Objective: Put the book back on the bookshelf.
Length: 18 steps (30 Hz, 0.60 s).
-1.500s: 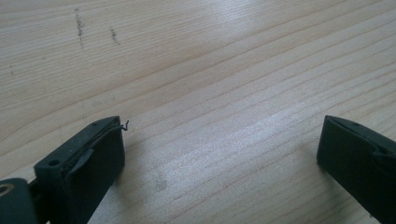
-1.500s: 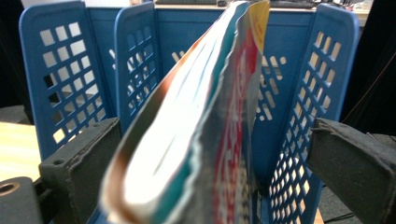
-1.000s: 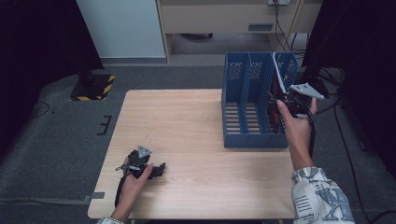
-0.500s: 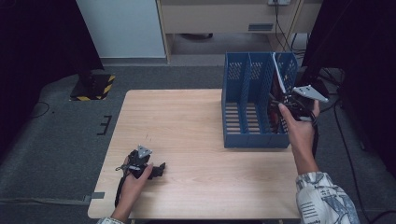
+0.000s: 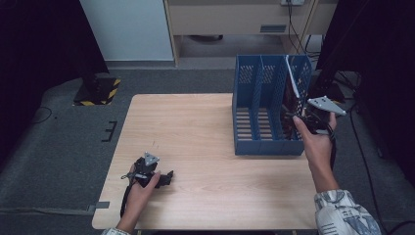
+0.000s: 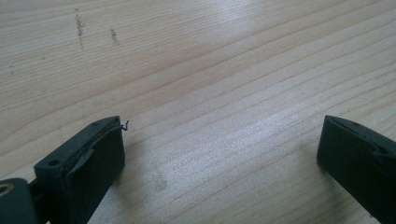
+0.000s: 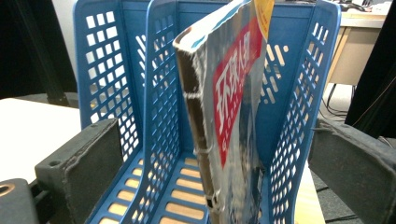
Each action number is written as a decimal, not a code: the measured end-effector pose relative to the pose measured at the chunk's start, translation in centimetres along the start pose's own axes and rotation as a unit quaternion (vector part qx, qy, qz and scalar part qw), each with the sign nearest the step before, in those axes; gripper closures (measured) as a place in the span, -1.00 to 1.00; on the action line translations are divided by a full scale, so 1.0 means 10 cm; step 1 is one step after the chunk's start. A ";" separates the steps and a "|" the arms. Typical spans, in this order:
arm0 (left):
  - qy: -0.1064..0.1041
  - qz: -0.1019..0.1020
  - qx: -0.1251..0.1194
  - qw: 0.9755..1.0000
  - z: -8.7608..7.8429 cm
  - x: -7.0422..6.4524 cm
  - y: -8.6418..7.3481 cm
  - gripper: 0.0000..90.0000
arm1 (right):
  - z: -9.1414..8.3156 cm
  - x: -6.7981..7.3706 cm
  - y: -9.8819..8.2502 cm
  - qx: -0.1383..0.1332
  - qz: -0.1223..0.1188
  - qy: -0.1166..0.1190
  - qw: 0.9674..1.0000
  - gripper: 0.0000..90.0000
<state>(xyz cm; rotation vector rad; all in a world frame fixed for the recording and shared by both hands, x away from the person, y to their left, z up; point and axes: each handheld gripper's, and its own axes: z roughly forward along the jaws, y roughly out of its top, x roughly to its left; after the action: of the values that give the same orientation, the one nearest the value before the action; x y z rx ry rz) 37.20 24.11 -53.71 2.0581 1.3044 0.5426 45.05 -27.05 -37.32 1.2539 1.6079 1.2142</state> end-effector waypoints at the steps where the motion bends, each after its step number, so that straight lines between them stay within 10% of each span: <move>1: 0.000 0.000 0.000 1.000 0.00 0.00 0.00 -1.00 | -0.01 0.00 -0.01 0.001 0.000 0.001 1.000 -0.92; 18: 0.000 0.000 0.000 1.000 0.00 0.00 0.00 -1.00 | -0.22 0.08 -0.24 0.007 0.001 0.022 1.000 -0.88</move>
<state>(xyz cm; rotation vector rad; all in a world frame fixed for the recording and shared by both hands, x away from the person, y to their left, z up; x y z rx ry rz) 37.19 24.10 -53.71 2.0576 1.3047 0.5425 42.14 -26.94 -39.03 1.2451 1.6490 1.2416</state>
